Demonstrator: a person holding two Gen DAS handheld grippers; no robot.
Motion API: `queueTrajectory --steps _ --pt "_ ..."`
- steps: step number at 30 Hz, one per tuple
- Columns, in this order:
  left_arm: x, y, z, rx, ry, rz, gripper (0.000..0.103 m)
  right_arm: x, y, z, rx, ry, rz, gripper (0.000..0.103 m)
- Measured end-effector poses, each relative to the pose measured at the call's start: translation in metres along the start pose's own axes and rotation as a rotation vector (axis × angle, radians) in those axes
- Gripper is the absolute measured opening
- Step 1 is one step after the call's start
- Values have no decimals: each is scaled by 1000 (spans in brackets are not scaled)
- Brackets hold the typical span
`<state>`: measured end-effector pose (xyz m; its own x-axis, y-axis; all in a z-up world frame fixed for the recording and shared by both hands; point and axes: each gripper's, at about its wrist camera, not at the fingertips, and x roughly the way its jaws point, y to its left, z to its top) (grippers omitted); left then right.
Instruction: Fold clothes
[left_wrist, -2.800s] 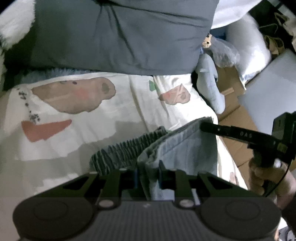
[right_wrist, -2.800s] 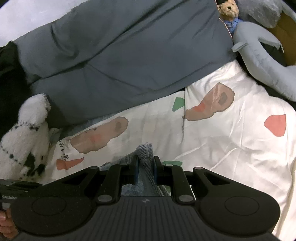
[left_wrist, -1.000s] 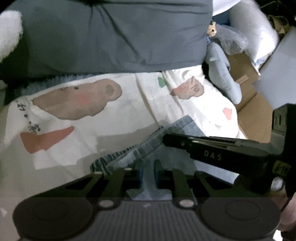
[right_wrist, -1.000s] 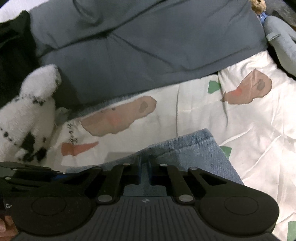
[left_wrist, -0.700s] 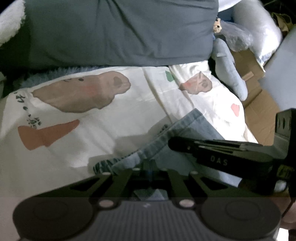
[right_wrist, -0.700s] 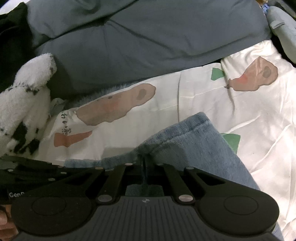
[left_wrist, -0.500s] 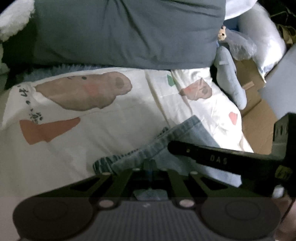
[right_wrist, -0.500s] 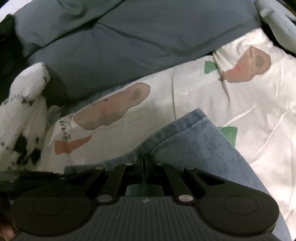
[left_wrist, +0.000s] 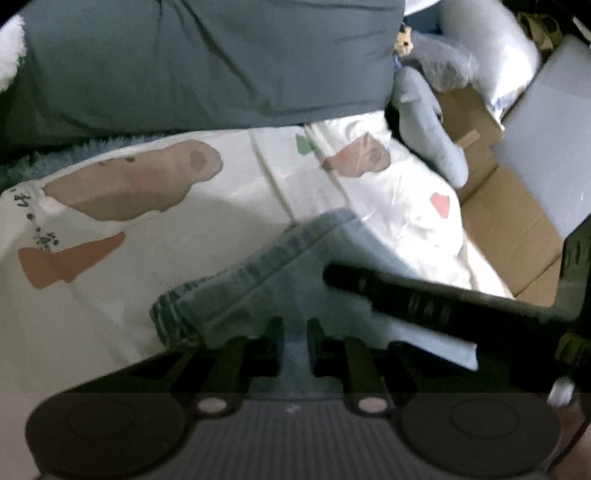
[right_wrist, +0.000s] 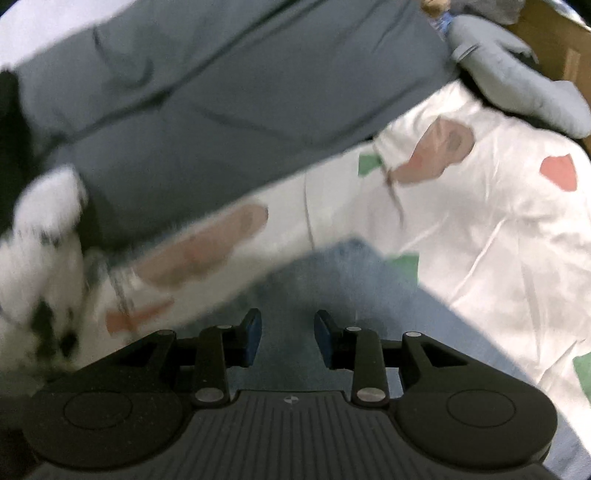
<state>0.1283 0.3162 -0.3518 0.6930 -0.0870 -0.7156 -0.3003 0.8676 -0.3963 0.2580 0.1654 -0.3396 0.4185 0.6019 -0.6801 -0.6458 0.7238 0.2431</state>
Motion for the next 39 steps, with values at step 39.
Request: queueTrajectory --steps 39 --pt "-14 -53 -38 163 137 -33 21 -102 -80 -84 -306 316 -70 38"
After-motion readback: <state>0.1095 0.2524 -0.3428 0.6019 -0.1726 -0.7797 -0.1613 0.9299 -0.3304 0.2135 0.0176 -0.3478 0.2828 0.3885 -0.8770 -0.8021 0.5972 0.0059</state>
